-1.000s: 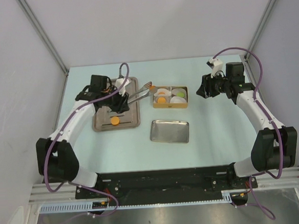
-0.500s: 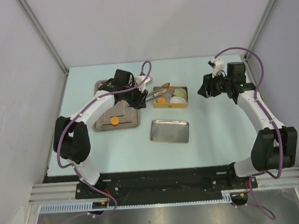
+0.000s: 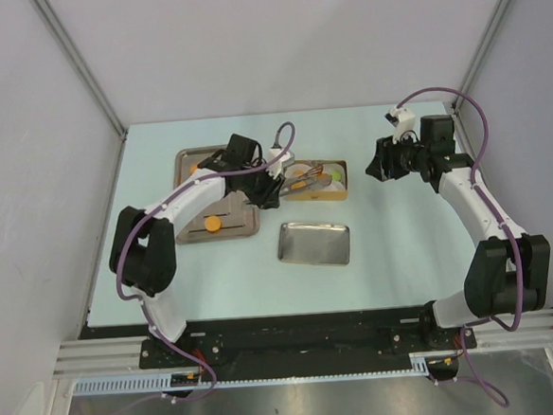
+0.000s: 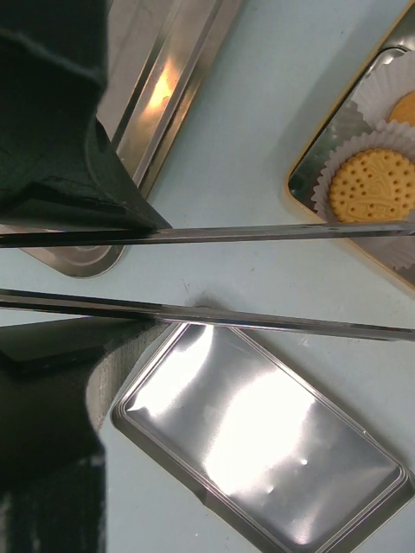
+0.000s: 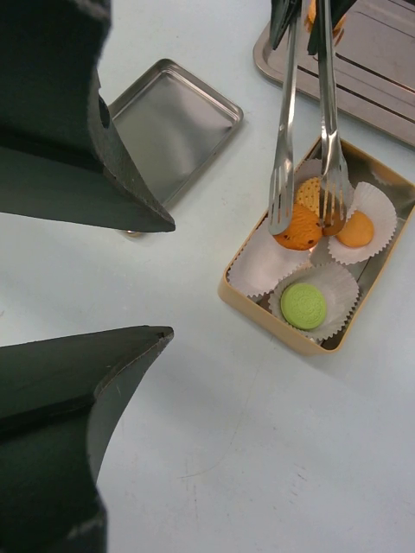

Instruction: Pack the cookies

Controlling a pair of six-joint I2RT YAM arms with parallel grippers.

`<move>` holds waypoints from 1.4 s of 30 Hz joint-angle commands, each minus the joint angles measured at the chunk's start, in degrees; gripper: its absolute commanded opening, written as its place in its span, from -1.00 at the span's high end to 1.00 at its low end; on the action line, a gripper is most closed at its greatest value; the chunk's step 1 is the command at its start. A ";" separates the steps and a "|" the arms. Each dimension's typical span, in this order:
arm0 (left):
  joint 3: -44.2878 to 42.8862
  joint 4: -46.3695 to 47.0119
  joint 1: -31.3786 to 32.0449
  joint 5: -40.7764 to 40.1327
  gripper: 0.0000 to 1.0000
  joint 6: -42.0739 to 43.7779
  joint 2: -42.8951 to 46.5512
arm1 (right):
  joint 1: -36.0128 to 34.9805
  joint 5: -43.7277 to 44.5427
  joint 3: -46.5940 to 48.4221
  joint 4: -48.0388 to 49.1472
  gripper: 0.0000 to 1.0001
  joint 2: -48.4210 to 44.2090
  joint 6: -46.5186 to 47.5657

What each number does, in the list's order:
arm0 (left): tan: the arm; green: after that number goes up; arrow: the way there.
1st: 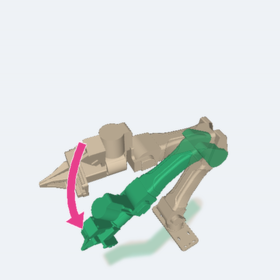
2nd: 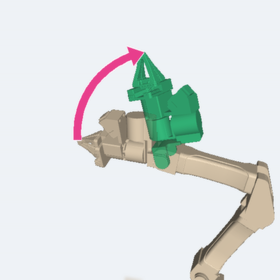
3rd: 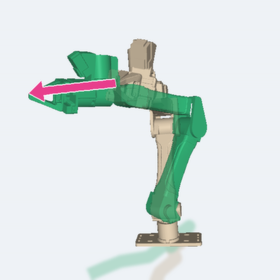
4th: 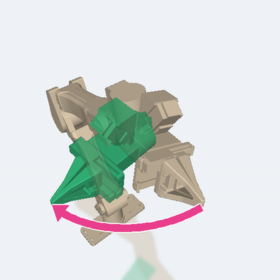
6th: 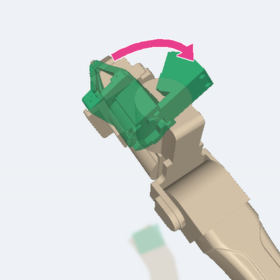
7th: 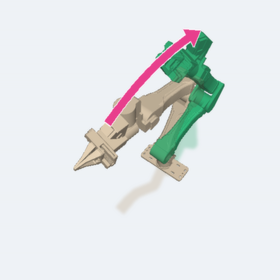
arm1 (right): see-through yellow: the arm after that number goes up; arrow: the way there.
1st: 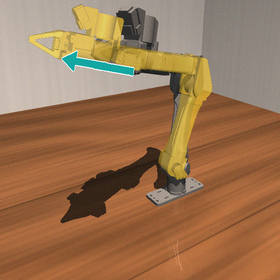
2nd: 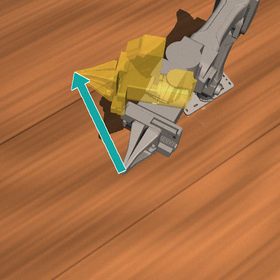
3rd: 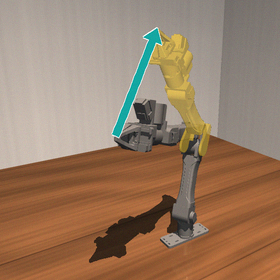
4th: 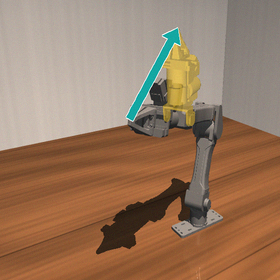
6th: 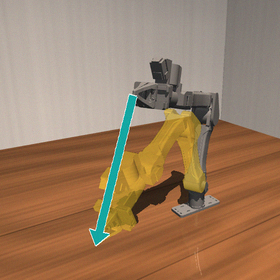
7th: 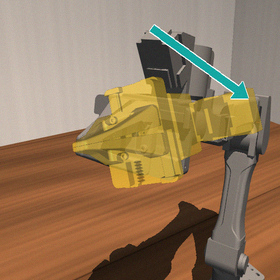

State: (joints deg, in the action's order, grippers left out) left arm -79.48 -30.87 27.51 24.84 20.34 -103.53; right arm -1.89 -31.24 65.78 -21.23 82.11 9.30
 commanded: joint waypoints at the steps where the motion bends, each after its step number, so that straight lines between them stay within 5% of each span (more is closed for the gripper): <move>1: -2.96 2.66 1.50 -0.05 0.17 -1.27 -0.36 | 0.22 0.22 0.23 1.02 -0.04 -0.10 1.07; 42: -2.61 2.31 2.02 -0.14 0.09 -1.00 -0.36 | 0.31 -0.31 0.23 0.84 -0.04 -0.19 1.25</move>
State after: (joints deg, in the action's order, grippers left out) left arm -80.82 -29.69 29.02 24.12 19.92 -106.74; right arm -1.74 -31.27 65.78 -21.26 82.11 9.30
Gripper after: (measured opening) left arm 0.458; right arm 0.521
